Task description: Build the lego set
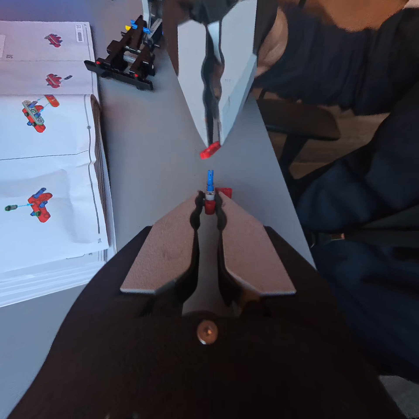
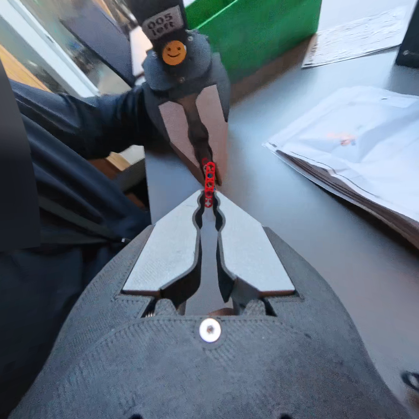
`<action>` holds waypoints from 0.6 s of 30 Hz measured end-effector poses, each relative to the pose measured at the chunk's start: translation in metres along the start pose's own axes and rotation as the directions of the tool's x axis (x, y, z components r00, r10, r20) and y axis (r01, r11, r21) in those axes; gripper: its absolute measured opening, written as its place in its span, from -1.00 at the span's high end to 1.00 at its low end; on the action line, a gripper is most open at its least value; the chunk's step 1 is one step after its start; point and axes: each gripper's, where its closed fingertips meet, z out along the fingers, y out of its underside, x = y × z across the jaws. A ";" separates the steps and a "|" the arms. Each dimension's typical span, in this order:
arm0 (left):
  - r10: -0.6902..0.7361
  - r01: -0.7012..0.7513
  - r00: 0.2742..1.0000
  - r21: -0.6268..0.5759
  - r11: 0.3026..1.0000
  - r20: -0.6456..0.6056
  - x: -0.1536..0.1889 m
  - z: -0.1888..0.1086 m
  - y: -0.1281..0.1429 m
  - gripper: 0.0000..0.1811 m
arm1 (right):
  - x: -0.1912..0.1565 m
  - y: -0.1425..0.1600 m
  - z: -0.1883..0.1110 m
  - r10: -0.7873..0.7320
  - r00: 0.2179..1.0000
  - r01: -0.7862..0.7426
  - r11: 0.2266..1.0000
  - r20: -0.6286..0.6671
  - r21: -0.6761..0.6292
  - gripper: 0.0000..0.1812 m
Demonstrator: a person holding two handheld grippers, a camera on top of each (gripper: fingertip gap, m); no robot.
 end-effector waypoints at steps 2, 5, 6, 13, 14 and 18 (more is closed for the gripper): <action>-0.062 0.063 0.997 0.030 0.998 -0.037 0.001 -0.002 -0.004 0.93 | -0.002 -0.003 0.004 0.056 0.997 -0.057 0.998 0.050 0.017 0.96; -0.143 0.149 0.985 0.057 0.987 -0.095 0.003 -0.005 -0.007 0.93 | 0.003 -0.005 0.006 0.088 0.994 -0.090 0.996 0.065 0.026 0.97; -0.154 0.161 0.983 0.061 0.985 -0.101 0.002 -0.006 -0.007 0.93 | 0.005 -0.005 0.007 0.091 0.994 -0.092 0.995 0.058 0.025 0.96; -0.169 0.175 0.980 0.053 0.983 -0.103 0.002 -0.005 -0.006 0.93 | 0.001 -0.008 0.012 0.082 0.992 -0.086 0.995 0.094 0.043 0.97; -0.170 0.176 0.980 0.060 0.983 -0.104 0.002 -0.006 -0.007 0.93 | 0.001 -0.007 0.013 0.073 0.994 -0.077 0.996 0.085 0.039 0.97; -0.137 0.144 0.986 0.068 0.987 -0.099 0.004 -0.007 -0.008 0.93 | 0.000 -0.006 0.016 -0.069 0.998 0.069 0.997 -0.008 0.036 0.97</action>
